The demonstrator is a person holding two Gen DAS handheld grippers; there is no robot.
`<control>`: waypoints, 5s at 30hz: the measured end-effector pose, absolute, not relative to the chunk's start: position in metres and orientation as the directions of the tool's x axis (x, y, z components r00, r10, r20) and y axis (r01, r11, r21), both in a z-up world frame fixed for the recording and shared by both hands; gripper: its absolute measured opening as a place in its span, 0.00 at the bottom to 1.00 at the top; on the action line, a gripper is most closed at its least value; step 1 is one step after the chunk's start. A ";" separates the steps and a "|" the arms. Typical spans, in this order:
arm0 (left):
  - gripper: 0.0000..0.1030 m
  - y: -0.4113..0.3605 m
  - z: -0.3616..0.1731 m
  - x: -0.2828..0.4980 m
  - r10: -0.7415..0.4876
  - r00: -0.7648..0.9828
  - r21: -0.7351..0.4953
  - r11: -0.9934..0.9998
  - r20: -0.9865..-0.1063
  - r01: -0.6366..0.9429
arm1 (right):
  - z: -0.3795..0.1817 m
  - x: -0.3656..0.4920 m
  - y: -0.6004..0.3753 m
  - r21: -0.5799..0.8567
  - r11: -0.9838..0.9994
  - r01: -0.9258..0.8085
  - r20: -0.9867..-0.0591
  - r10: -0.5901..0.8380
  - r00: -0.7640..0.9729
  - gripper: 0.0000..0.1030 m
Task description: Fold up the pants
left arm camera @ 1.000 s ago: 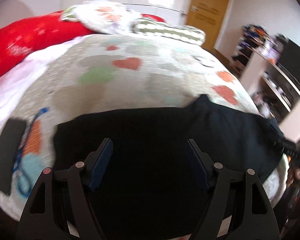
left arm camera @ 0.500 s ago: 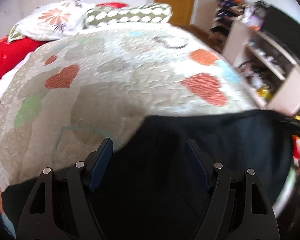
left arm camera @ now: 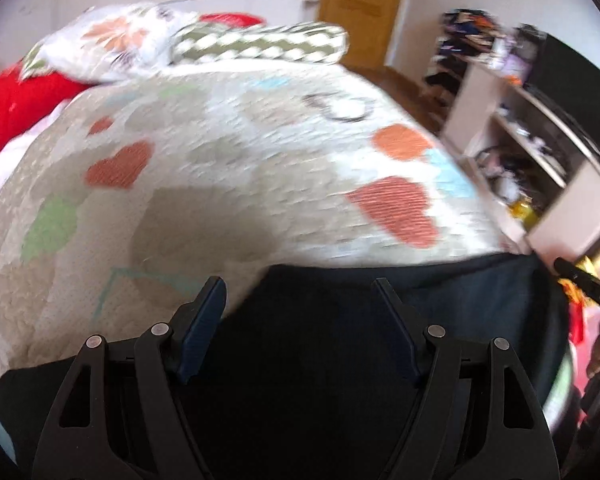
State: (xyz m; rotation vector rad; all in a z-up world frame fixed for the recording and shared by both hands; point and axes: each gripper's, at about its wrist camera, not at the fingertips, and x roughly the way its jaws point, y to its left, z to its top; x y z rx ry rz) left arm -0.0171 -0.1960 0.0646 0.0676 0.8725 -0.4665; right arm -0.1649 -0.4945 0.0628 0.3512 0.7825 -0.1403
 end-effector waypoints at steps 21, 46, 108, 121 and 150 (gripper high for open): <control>0.73 -0.388 0.050 -0.022 -0.522 0.251 -0.144 0.603 -0.815 0.785 | 0.028 -0.206 -0.487 0.524 0.824 0.216 -0.659 0.232 0.715 0.66; 0.14 -0.389 0.079 -0.034 -0.694 0.116 -0.226 0.381 -0.710 0.897 | 0.076 -0.203 -0.454 0.522 0.853 0.021 -0.492 0.281 0.824 0.19; 0.61 -0.123 0.037 -0.104 -0.353 0.560 -0.234 0.932 -0.749 0.275 | 0.051 -0.181 -0.253 0.189 0.947 -0.260 -0.721 0.313 0.619 0.46; 0.61 -0.106 0.052 -0.113 -0.317 0.596 -0.228 0.948 -0.737 0.222 | 0.061 -0.159 -0.239 0.200 0.947 -0.252 -0.706 0.317 0.633 0.46; 0.61 -0.021 0.062 -0.152 -0.299 0.639 -0.341 0.938 -0.708 0.061 | 0.049 -0.117 -0.206 0.159 0.927 -0.340 -0.749 0.338 0.570 0.47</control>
